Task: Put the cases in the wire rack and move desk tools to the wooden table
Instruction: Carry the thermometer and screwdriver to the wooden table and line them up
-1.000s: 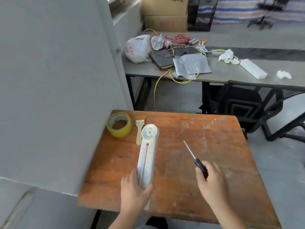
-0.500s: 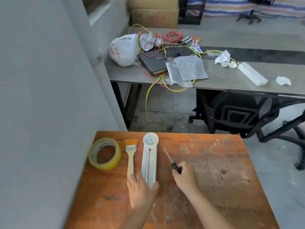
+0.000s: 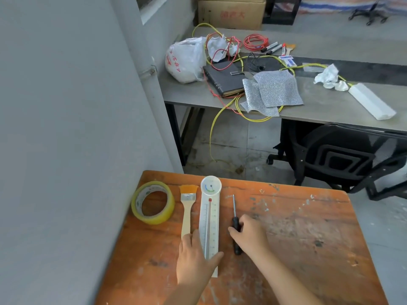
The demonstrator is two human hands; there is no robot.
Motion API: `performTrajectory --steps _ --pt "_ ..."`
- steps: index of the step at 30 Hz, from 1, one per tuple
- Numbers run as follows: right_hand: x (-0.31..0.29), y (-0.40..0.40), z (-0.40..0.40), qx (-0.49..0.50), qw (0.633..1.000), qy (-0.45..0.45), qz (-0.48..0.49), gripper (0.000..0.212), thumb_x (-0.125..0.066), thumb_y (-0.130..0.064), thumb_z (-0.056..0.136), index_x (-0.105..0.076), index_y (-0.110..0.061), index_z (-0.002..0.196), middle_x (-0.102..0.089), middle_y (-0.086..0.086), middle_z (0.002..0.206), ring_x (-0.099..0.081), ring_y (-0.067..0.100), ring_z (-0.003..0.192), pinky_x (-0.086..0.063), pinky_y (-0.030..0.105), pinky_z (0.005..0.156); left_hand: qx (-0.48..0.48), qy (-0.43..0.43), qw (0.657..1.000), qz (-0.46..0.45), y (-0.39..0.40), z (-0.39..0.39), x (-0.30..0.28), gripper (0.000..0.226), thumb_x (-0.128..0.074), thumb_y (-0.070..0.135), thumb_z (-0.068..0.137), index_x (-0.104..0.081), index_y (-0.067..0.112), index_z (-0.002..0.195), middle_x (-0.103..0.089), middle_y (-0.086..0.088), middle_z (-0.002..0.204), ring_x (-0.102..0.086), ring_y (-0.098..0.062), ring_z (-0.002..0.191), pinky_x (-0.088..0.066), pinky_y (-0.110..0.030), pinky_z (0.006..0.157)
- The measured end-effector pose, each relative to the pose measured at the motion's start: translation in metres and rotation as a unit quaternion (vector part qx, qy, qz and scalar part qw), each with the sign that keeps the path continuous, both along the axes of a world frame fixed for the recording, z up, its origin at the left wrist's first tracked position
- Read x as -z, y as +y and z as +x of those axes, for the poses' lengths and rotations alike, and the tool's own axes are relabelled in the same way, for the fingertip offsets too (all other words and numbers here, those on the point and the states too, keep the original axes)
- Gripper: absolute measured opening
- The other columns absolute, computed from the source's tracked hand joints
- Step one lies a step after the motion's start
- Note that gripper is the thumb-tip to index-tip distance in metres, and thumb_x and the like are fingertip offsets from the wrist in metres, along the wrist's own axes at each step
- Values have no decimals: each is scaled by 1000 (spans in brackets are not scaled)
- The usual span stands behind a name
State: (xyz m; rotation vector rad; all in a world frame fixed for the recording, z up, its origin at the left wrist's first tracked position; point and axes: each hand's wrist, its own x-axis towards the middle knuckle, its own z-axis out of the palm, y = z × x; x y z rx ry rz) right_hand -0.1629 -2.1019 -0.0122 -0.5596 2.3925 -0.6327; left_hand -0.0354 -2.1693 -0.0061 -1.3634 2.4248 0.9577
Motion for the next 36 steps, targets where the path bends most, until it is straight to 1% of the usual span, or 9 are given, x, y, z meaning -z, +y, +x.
performTrajectory --steps 8,18,23,26,28,30,32,34,36 --pt "0 3 9 12 999 46 -10 24 -59 -22 85 -39 -11 74 -38 -4 61 -47 19 67 -25 16 45 8 20 999 -33 4 9 1 71 -52 51 80 -24 15 135 -36 -6 135 -33 -22 128 -36 -29 105" --pt "-5 12 20 9 997 74 34 28 -49 -39 88 -45 -11 90 -49 3 86 -48 18 72 -28 20 44 5 29 999 -21 2 22 -12 65 -44 48 86 -20 17 138 -32 -6 143 -30 -20 134 -33 -29 107" --pt "-7 46 35 -5 998 64 18 34 -47 -35 90 -49 -10 113 -50 7 113 -53 21 90 -38 25 69 -73 150 986 0 6 56 -18 43 -52 28 86 -44 21 128 -52 -5 120 -47 -23 116 -47 -34 93" --pt "-13 78 49 -56 994 42 -89 10 -55 -20 88 -57 -22 97 -57 4 102 -55 12 85 -40 13 68 -151 220 963 20 20 88 -19 32 -58 16 84 -56 12 115 -51 7 92 -53 -20 102 -46 -17 75" --pt "-18 99 60 -123 979 22 -160 31 -61 -13 84 -53 -42 79 -62 -6 86 -56 -2 79 -40 3 65 -208 244 947 12 37 110 -16 28 -58 11 83 -59 10 111 -48 14 87 -52 -16 94 -41 -12 66" --pt "-18 116 73 -186 961 13 -203 35 -63 -20 77 -54 -54 72 -59 -28 94 -56 -11 79 -39 -2 66 -277 261 925 1 65 133 -10 25 -59 7 82 -61 10 107 -49 16 87 -53 -15 93 -40 -14 66" --pt "-14 129 85 -243 941 -26 -234 26 -60 -38 68 -54 -62 77 -54 -42 96 -58 -11 82 -41 -3 69 -344 286 894 6 103 153 -4 26 -61 6 81 -63 26 97 -53 15 88 -55 -8 91 -44 -12 65" --pt "-3 141 98 -301 917 -80 -249 23 -59 -54 62 -53 -64 82 -51 -45 103 -57 -11 90 -44 -1 75 -412 310 857 5 149 170 2 41 -64 10 77 -61 51 79 -62 15 87 -56 2 91 -44 -3 67" --pt "7 147 118 -388 884 -107 -237 27 -57 -56 62 -51 -66 86 -47 -47 109 -52 -13 99 -42 1 81 -493 325 807 1 199 189 3 51 -62 12 75 -59 63 76 -61 35 91 -54 14 89 -42 2 68"
